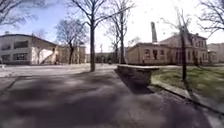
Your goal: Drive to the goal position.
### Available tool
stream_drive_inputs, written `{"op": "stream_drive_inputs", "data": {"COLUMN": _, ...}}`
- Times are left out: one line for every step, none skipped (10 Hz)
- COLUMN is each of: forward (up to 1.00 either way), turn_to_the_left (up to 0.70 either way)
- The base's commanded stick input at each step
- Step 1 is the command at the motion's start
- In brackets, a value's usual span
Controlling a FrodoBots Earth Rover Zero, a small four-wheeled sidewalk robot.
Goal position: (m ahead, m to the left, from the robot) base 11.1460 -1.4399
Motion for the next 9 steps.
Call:
{"op": "stream_drive_inputs", "data": {"forward": 0.85, "turn_to_the_left": 0.00}}
{"op": "stream_drive_inputs", "data": {"forward": 0.85, "turn_to_the_left": 0.00}}
{"op": "stream_drive_inputs", "data": {"forward": 0.85, "turn_to_the_left": 0.00}}
{"op": "stream_drive_inputs", "data": {"forward": 0.85, "turn_to_the_left": 0.00}}
{"op": "stream_drive_inputs", "data": {"forward": 0.85, "turn_to_the_left": 0.00}}
{"op": "stream_drive_inputs", "data": {"forward": 0.85, "turn_to_the_left": 0.00}}
{"op": "stream_drive_inputs", "data": {"forward": 0.85, "turn_to_the_left": 0.00}}
{"op": "stream_drive_inputs", "data": {"forward": 0.85, "turn_to_the_left": 0.00}}
{"op": "stream_drive_inputs", "data": {"forward": 0.85, "turn_to_the_left": 0.00}}
